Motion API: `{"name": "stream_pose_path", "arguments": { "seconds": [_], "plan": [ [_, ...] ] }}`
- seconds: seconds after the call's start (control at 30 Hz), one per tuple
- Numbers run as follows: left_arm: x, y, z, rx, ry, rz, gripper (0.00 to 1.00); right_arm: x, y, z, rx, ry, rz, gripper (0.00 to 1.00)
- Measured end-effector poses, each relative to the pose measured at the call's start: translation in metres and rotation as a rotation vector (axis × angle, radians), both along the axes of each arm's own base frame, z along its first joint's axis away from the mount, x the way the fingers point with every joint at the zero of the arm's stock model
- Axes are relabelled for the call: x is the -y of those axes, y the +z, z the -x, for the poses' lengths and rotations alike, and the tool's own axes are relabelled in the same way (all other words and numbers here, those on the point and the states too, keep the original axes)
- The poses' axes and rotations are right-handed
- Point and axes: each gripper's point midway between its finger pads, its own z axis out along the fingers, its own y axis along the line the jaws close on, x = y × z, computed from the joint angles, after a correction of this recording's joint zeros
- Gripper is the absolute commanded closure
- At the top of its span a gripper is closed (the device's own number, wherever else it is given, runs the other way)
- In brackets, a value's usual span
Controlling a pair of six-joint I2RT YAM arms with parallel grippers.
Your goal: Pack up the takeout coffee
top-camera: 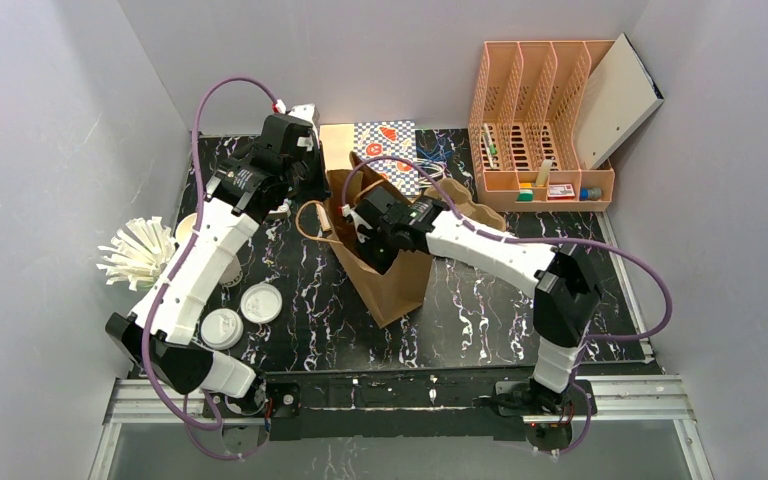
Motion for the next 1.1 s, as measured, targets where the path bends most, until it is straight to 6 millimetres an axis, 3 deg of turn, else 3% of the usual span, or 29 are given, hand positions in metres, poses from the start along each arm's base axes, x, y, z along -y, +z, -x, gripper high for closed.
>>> {"name": "stream_pose_path", "arguments": {
  "seconds": [0.13, 0.27, 0.47, 0.67, 0.83, 0.93, 1.1],
  "plan": [
    [0.000, 0.000, 0.000, 0.003, 0.001, 0.002, 0.99, -0.017, 0.022, 0.009, -0.100, 0.009, -0.166, 0.99],
    [0.000, 0.001, 0.000, 0.013, 0.001, 0.008, 0.99, -0.019, 0.043, 0.006, -0.168, -0.017, -0.287, 0.99],
    [-0.001, 0.001, 0.001, 0.012, 0.001, 0.006, 1.00, -0.007, 0.040, -0.007, -0.148, -0.086, -0.258, 0.99],
    [-0.004, 0.021, 0.003, 0.036, 0.000, 0.005, 1.00, 0.026, 0.025, -0.031, 0.036, -0.193, -0.038, 0.99],
    [-0.011, 0.037, 0.003, 0.059, 0.007, -0.026, 1.00, 0.072, 0.014, -0.062, 0.248, -0.313, 0.204, 0.99],
    [-0.013, 0.035, 0.003, 0.047, 0.007, -0.050, 1.00, 0.099, 0.009, -0.079, 0.351, -0.380, 0.347, 0.99],
    [-0.015, 0.023, 0.002, -0.001, -0.001, -0.094, 1.00, 0.118, 0.014, -0.092, 0.450, -0.434, 0.435, 0.99]
  ]
}}
